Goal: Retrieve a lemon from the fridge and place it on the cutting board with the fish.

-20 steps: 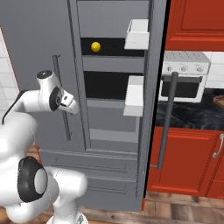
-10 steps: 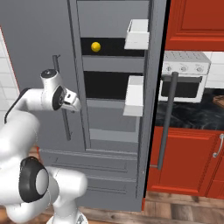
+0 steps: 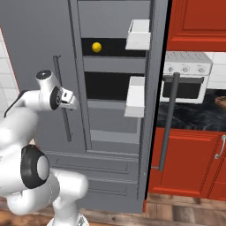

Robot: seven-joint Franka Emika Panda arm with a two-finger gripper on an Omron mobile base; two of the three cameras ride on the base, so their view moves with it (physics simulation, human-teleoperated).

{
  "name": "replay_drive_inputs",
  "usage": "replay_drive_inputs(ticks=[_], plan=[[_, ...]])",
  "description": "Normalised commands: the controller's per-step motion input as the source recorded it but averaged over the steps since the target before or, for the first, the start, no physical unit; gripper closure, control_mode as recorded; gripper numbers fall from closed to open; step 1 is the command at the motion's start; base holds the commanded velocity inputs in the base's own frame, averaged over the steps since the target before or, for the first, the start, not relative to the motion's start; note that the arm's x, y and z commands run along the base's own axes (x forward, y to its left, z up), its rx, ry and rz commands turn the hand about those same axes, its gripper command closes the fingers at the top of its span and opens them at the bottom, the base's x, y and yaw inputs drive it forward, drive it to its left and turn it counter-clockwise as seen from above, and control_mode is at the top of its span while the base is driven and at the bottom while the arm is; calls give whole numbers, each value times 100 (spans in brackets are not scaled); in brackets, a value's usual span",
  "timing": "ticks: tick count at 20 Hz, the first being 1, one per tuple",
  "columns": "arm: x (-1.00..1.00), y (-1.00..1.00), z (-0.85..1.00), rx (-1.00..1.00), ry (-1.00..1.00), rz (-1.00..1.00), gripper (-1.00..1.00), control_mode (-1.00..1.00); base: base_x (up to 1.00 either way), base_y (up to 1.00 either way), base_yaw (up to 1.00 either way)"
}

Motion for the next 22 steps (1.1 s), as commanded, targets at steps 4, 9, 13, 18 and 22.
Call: replay_drive_inputs(ticks=[4, 9, 13, 18, 22], plan=[[52, 13, 0, -1, -4, 5, -100, -100, 0, 0, 0], [44, 0, 0, -1, -14, 7, -100, -100, 0, 0, 0], [18, 0, 0, -5, -20, 7, -100, -100, 0, 0, 0], [18, 1, 0, -3, -25, 5, -100, -100, 0, 0, 0], [1, 0, 0, 0, -36, 2, -100, -100, 0, 0, 0]])
